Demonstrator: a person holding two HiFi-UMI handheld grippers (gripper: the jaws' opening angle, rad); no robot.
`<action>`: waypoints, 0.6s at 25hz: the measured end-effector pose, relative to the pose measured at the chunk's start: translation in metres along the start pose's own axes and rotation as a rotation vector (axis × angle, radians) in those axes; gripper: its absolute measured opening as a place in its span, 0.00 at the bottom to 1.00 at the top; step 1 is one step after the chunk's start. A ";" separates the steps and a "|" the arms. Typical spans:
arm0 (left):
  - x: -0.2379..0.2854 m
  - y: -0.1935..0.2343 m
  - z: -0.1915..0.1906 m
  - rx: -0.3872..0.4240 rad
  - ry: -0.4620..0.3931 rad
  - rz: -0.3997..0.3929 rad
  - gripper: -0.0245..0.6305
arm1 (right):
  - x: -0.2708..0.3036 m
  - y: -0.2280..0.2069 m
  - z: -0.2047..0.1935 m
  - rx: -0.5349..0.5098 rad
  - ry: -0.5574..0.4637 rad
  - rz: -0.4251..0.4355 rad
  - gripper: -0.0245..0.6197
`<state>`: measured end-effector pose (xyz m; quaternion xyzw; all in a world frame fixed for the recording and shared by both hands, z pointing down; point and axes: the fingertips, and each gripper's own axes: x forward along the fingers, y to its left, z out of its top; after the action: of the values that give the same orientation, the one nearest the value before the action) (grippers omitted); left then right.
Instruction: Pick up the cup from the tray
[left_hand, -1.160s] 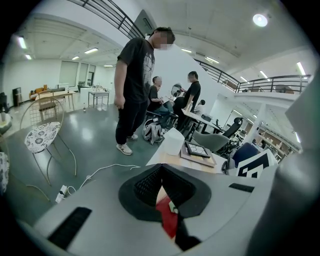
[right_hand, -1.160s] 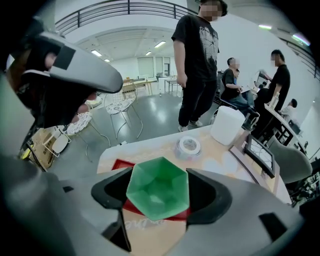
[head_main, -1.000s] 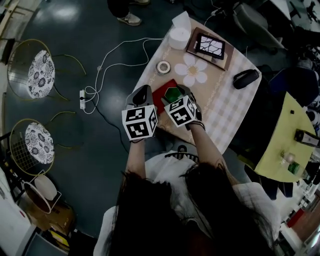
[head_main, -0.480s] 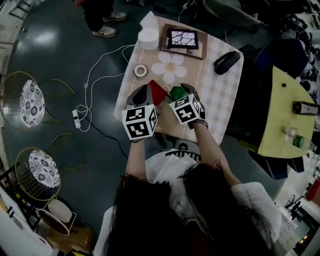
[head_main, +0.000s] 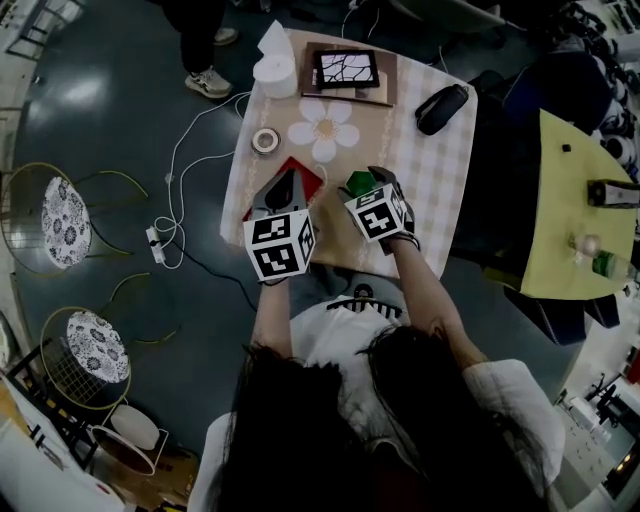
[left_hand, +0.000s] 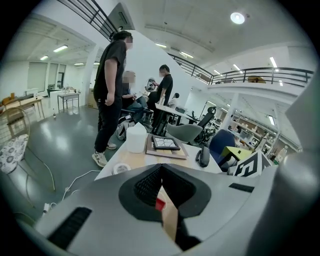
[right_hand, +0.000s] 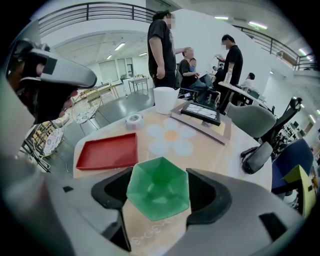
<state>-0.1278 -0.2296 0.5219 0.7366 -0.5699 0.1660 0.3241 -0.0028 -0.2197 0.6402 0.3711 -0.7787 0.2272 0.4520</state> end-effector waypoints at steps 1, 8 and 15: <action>-0.001 0.000 -0.002 0.000 0.003 0.004 0.05 | 0.001 -0.001 -0.002 0.004 0.001 0.003 0.56; -0.005 0.002 -0.005 -0.005 0.004 0.015 0.05 | 0.003 0.000 -0.006 -0.012 -0.003 0.010 0.56; -0.006 0.002 -0.005 0.000 0.004 0.012 0.05 | 0.004 0.001 -0.004 0.027 -0.016 0.020 0.57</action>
<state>-0.1307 -0.2221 0.5221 0.7330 -0.5735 0.1695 0.3241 -0.0020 -0.2178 0.6457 0.3711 -0.7827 0.2392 0.4387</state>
